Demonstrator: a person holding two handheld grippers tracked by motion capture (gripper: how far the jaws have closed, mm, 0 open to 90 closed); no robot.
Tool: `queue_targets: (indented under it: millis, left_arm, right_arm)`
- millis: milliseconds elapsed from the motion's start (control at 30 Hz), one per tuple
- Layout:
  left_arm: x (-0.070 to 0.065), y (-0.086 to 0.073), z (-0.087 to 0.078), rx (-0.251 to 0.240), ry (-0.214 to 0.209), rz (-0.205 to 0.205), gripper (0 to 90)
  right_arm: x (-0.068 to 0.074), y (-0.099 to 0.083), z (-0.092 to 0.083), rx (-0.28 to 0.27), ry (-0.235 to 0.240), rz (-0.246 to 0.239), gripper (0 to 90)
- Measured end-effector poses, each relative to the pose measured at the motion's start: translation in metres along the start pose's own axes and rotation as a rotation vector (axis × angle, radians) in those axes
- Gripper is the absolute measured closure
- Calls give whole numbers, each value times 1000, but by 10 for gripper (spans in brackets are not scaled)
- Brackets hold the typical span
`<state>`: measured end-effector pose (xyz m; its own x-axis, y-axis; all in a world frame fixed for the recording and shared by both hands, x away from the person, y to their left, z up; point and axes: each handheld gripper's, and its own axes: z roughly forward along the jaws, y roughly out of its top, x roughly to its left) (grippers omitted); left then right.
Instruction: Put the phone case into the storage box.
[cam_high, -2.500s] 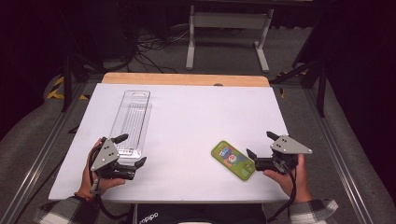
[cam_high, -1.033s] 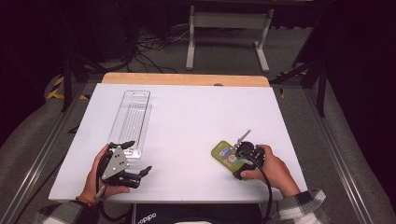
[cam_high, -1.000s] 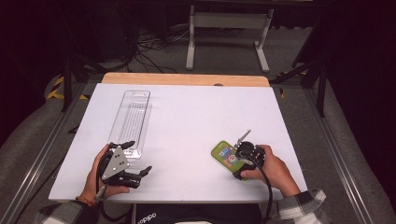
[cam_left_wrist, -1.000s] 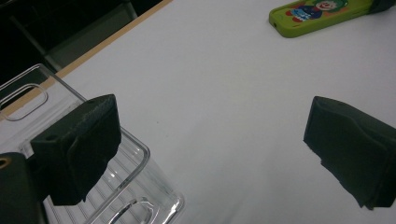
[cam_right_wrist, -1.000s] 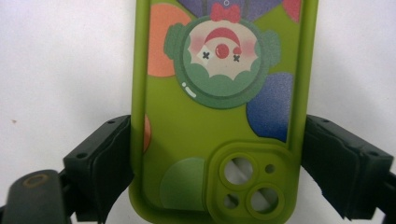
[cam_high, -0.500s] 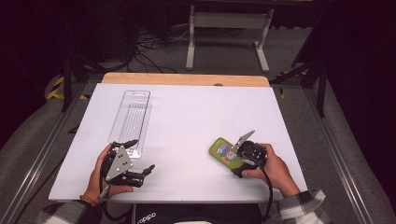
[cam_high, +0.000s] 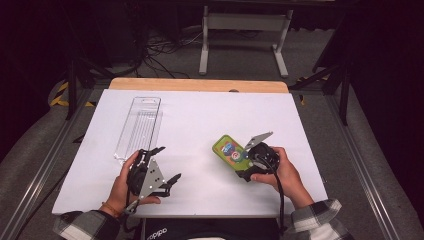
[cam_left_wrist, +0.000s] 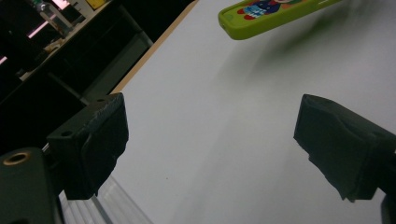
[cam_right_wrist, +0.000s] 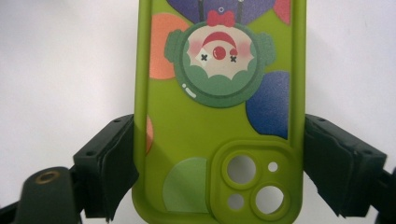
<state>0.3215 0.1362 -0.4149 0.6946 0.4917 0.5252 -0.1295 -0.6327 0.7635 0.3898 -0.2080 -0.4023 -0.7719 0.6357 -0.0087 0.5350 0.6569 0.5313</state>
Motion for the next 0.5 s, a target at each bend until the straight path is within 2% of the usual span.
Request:
queue_targets:
  millis: [67,200,233,300,400,500]
  left_arm:
    - [-2,3,4,0,5,21,118]
    - [-12,12,15,5,27,110,123]
    - [-12,12,15,5,27,110,123]
    - [-19,16,21,-1,75,162,142]
    - [-25,18,26,12,108,227,140]
    - [-31,21,30,-13,115,248,146]
  right_arm:
    - [1,6,-2,-31,27,11,170]
    - [10,18,0,-56,56,-3,170]
    - [10,18,0,-56,56,-3,170]
    - [16,26,3,-84,94,-3,170]
    - [21,32,7,-100,116,5,170]
    - [26,37,11,-102,134,1,170]
